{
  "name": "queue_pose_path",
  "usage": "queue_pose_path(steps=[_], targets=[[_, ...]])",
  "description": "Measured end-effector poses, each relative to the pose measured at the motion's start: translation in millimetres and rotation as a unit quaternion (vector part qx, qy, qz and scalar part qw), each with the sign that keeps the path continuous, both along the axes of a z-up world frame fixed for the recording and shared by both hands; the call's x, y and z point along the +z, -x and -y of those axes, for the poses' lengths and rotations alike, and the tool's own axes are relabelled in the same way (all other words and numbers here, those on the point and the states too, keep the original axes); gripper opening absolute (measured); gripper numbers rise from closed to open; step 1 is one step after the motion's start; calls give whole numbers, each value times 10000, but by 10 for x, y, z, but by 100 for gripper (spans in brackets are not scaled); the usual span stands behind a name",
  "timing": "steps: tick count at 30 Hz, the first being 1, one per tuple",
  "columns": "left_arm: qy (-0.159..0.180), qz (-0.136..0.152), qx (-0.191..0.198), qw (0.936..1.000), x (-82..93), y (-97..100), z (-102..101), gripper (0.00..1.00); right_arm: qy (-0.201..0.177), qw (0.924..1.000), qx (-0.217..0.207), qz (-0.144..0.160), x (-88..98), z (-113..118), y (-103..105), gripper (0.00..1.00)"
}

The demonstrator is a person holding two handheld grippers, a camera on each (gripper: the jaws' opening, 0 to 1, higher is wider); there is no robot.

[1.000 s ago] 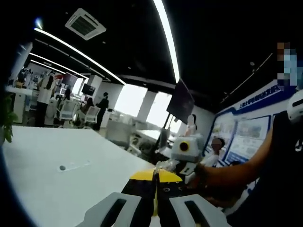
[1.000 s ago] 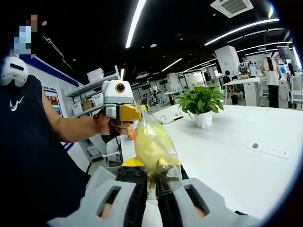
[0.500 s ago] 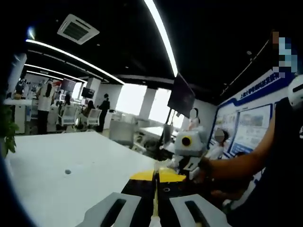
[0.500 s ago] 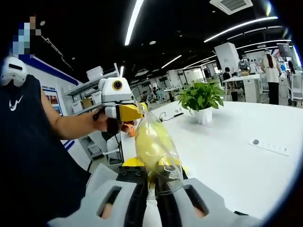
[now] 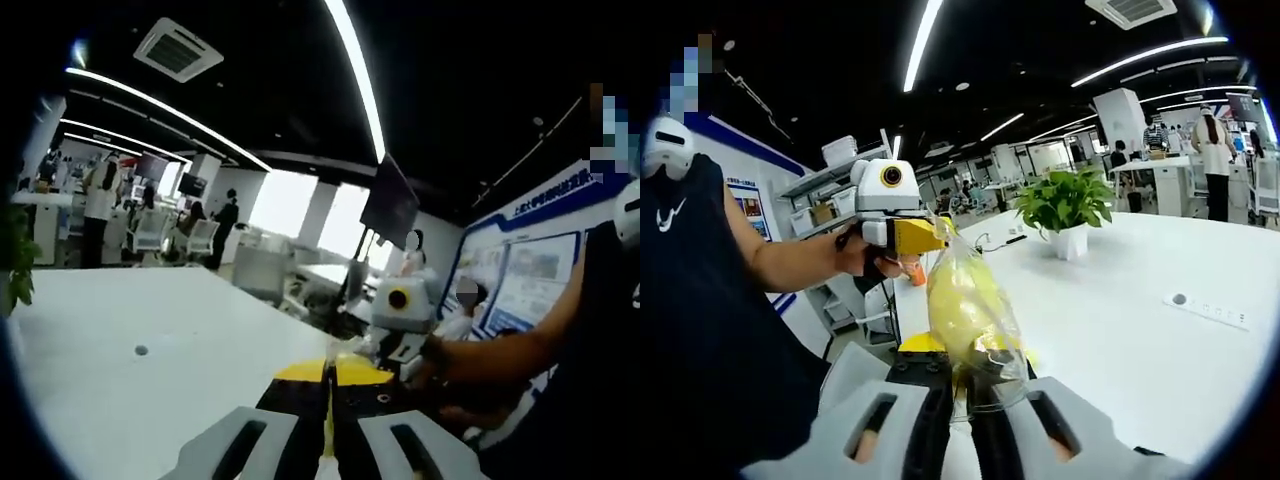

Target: Compare the silicone blocks by pressing each to a similar depth, holding the contact briefly, and releasing to observe deformation and rebound differences across the visible hardness samples.

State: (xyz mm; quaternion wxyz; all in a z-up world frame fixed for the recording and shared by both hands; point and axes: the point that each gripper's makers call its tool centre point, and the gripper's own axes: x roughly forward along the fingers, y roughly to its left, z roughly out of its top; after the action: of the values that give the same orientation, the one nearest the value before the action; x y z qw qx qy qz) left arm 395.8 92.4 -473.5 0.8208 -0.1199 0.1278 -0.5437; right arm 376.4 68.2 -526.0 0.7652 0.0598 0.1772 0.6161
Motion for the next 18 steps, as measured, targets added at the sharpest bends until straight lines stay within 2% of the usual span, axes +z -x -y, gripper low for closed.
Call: queue_pose_path(steps=[9,14,18], targets=[[24,31,59,10000,18,-11,5,0,-67,10000,-42,-61,11,2,-17,0],[51,111,127,9998,66,-17,15,0,-393,9991,-94,-145,25,5,-44,4],[74,-34,153,9998,66,-20,15,0,-468,9985,-96,-256,15,-9,-33,7]])
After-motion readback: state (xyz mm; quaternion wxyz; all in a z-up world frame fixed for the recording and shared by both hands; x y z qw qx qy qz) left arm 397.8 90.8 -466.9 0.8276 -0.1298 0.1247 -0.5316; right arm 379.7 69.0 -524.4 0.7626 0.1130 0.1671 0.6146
